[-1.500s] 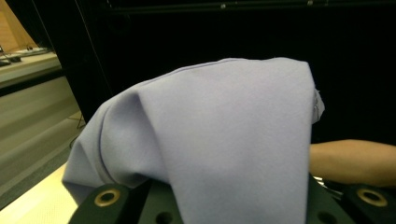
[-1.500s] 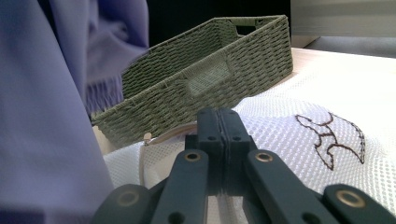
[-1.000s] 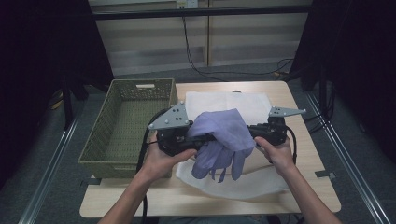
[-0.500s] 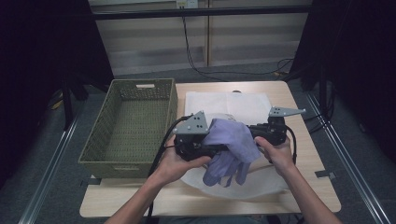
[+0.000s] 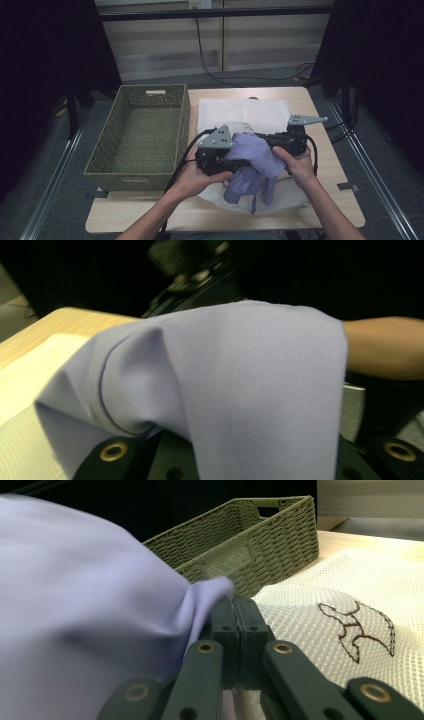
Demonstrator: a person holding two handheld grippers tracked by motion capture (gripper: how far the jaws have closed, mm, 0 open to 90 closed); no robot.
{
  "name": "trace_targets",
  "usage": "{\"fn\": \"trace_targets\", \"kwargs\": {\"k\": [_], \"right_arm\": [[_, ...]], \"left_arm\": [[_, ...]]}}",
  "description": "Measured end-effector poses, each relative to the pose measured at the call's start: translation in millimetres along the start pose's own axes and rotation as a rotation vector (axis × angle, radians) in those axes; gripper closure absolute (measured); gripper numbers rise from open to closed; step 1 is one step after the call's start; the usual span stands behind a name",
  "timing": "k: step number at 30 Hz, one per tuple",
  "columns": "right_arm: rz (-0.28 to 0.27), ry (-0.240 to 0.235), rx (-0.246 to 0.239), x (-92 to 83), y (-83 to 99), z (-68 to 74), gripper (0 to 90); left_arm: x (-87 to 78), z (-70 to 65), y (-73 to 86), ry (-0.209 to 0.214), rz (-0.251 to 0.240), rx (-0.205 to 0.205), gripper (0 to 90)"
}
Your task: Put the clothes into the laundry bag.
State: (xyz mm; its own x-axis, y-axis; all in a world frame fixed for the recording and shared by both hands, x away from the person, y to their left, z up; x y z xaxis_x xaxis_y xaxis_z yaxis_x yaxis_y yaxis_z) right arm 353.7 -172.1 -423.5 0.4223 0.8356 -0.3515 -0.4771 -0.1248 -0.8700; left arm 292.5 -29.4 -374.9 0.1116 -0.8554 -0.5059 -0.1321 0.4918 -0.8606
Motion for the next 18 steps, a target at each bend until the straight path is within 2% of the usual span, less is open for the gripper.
{"fn": "trace_targets", "kwargs": {"k": [3,6,10,18], "right_arm": [[0.003,0.001,0.006,0.2,0.2,-0.5,88.9],[0.004,0.003,0.005,0.5,0.4,-0.8,88.9],[0.011,0.004,0.003,1.9,1.5,-0.3,88.9],[0.013,0.008,0.002,1.8,1.9,-0.9,88.9]], "left_arm": [[4.4,11.8,8.8,-0.018,0.004,-0.034,79.3],[6.3,19.8,15.1,-0.039,0.001,-0.046,79.3],[15.3,23.3,24.9,-0.054,0.054,-0.049,79.0],[34.8,25.6,43.0,-0.037,0.120,-0.061,78.7]]}}
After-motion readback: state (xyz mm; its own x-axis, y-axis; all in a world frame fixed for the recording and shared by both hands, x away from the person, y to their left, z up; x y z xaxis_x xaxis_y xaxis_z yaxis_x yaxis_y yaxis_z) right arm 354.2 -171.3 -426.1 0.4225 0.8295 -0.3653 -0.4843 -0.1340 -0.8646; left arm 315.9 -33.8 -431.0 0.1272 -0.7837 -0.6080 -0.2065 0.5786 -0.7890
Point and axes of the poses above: each handheld gripper's, and its own axes: x roughly forward along the jaws, y roughly out of its underside, z roughly to its left, the point moved 7 cm from there along x, roughly forward along the jaws, and after that the axes turned 6 degrees about z, right-handed, at the moved point
